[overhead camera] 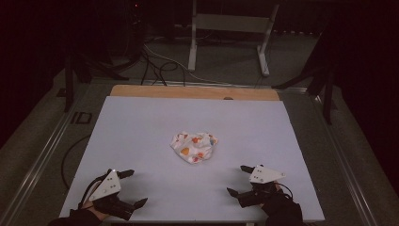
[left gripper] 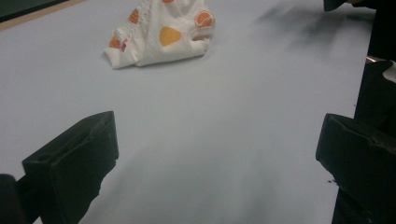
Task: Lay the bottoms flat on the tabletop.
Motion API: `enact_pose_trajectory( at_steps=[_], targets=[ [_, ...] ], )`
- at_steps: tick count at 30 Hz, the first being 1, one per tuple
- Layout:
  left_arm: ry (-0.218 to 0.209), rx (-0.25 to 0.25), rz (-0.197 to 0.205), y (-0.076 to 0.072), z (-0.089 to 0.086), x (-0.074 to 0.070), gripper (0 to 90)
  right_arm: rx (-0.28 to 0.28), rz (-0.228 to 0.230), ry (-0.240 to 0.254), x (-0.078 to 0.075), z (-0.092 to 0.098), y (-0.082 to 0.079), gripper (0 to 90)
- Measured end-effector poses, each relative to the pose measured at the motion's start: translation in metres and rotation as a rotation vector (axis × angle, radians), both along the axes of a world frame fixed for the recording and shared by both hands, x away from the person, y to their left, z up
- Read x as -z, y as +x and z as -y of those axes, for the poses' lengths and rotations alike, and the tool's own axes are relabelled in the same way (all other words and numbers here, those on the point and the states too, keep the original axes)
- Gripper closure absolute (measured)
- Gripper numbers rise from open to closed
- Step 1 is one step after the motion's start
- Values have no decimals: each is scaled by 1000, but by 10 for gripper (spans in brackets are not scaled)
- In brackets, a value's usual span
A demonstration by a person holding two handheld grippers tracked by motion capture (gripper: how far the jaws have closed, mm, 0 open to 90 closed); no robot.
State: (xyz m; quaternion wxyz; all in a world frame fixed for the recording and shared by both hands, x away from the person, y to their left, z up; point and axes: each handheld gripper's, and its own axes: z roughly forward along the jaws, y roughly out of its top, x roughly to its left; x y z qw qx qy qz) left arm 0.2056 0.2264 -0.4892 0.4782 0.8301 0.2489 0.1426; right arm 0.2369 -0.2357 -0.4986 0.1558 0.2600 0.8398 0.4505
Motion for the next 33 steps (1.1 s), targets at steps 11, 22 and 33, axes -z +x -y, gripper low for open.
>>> enact_pose_trajectory(
  at_steps=[11,22,33],
  targets=[
    [5,32,-17,1,5,1,1,6,3,15,-1,1,-1,86],
    [-13,76,-28,0,16,-2,0,-47,-42,18,-6,-5,-5,89],
    [-50,135,-1,1,24,-39,0,-102,-10,33,-39,-13,-11,89]
  ],
)
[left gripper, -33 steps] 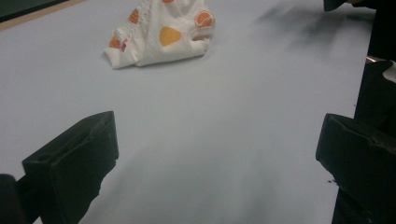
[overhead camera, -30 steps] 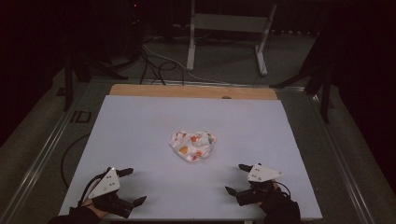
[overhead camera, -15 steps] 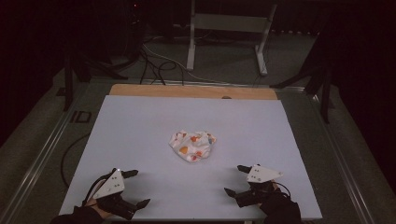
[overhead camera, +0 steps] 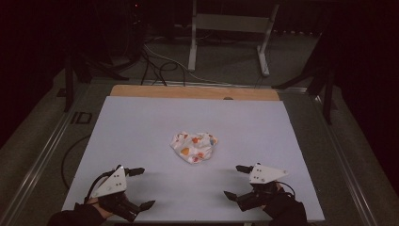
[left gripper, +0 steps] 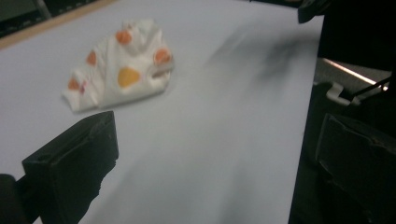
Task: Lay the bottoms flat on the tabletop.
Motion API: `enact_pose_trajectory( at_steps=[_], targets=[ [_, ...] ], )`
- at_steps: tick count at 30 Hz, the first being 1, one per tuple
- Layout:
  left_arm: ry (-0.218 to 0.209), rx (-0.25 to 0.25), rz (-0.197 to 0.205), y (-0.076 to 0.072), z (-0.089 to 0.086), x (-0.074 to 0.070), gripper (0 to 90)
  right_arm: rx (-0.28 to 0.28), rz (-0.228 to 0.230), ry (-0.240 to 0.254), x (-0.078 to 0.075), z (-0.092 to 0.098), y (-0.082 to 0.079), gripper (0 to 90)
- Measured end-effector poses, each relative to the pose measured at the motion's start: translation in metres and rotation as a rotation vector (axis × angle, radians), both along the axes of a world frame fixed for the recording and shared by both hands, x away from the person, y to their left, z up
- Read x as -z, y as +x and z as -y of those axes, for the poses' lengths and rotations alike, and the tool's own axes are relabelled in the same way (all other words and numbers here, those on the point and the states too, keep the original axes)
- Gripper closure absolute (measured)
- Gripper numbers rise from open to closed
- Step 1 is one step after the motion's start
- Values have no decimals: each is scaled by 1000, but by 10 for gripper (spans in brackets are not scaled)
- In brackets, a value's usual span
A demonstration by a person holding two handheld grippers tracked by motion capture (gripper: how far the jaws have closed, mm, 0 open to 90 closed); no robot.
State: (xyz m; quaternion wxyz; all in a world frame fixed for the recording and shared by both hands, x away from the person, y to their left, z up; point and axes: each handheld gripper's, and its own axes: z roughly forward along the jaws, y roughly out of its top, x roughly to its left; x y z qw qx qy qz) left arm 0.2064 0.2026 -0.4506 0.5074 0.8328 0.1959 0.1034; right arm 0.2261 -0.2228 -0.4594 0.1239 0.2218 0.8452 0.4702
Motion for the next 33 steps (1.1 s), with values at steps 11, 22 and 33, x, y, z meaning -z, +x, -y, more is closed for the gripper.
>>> enact_pose_trajectory(
  at_steps=[11,22,33],
  targets=[
    [-33,19,26,13,7,-24,1,-3,55,36,-33,-3,13,89],
    [-39,-43,19,47,21,-24,1,14,78,74,-50,-10,44,102],
    [-24,-102,25,88,38,-15,1,86,15,92,-30,-23,85,108]
  ],
)
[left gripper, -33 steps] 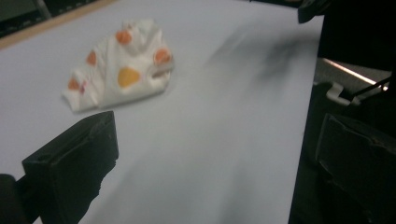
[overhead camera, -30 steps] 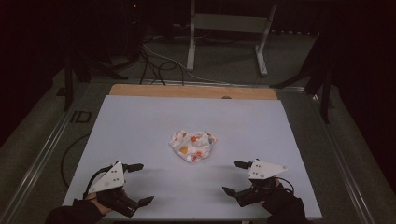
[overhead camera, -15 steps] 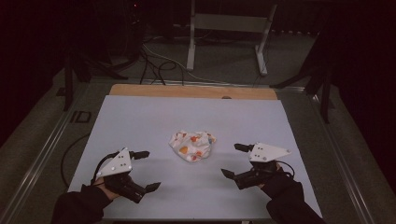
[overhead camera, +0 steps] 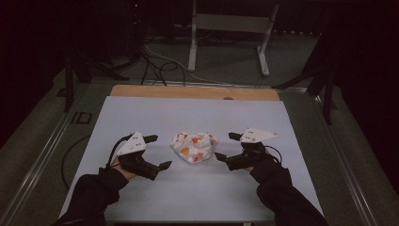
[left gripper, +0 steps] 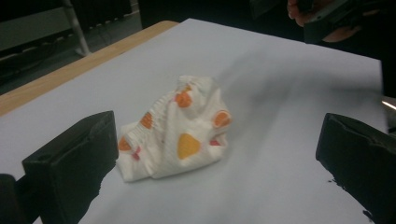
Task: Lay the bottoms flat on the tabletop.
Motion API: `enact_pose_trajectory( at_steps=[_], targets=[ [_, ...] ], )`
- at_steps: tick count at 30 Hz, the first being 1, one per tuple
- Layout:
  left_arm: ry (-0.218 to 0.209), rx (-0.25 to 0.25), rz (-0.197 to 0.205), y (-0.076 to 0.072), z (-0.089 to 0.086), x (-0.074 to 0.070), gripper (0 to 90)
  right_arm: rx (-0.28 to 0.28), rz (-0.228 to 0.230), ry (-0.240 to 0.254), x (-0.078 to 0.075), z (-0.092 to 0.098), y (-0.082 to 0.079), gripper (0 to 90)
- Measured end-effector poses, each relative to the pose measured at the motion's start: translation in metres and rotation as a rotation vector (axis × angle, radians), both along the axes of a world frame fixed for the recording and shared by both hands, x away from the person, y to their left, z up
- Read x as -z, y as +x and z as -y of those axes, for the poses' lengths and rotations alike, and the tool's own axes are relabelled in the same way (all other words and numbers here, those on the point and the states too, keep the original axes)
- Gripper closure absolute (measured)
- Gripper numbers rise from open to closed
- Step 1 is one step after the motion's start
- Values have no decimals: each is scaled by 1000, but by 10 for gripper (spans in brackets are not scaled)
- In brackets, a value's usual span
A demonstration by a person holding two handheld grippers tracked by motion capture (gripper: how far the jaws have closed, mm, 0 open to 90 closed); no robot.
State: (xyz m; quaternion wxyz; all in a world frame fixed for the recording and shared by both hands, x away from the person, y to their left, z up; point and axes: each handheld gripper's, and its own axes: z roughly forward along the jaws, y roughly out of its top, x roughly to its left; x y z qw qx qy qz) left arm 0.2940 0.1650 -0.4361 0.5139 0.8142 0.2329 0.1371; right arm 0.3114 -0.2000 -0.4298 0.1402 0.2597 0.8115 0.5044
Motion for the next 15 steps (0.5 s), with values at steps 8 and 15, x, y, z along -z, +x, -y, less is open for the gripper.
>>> enact_pose_trajectory(
  at_steps=[8,15],
  targets=[
    [50,-34,-15,28,13,22,1,10,-50,-41,25,-4,23,262],
    [80,-67,-134,53,17,44,2,27,-92,-75,51,-8,38,410]
  ],
)
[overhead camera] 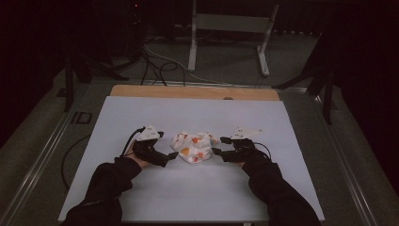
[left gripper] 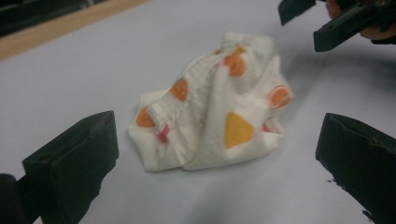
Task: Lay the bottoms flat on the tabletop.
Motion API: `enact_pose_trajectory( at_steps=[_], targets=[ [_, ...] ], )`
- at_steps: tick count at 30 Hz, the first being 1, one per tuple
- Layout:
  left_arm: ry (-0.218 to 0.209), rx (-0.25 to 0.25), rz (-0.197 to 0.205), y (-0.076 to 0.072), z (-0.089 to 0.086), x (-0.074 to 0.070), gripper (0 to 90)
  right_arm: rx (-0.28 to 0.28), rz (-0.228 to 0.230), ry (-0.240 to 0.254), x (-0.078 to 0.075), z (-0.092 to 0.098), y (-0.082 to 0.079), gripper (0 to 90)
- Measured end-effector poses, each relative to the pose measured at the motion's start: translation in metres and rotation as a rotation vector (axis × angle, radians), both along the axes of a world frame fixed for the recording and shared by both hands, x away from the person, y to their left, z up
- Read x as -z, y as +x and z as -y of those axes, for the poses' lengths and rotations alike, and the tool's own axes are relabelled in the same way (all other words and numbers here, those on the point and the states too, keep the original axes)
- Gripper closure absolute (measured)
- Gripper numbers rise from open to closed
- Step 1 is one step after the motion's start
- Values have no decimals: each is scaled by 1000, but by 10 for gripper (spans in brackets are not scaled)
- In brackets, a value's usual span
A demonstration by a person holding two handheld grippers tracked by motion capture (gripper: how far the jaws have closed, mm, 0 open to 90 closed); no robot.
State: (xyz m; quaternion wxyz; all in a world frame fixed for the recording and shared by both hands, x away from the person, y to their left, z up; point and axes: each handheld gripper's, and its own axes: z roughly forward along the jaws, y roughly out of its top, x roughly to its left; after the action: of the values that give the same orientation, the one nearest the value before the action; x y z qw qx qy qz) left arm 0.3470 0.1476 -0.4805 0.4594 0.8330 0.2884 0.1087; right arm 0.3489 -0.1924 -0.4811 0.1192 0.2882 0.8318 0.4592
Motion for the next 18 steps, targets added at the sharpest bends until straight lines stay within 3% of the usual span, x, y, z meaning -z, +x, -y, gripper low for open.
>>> enact_pose_trajectory(
  at_steps=[6,8,12,18],
  targets=[
    [53,-28,-75,11,9,15,82,19,-53,-64,20,-4,7,470],
    [79,-51,-83,14,11,18,161,11,-67,-84,27,-5,10,489],
    [116,-96,-120,22,13,23,238,20,-94,-77,32,-8,14,492],
    [139,-93,-195,28,14,34,386,-6,-101,-101,37,-21,16,527]
  ],
)
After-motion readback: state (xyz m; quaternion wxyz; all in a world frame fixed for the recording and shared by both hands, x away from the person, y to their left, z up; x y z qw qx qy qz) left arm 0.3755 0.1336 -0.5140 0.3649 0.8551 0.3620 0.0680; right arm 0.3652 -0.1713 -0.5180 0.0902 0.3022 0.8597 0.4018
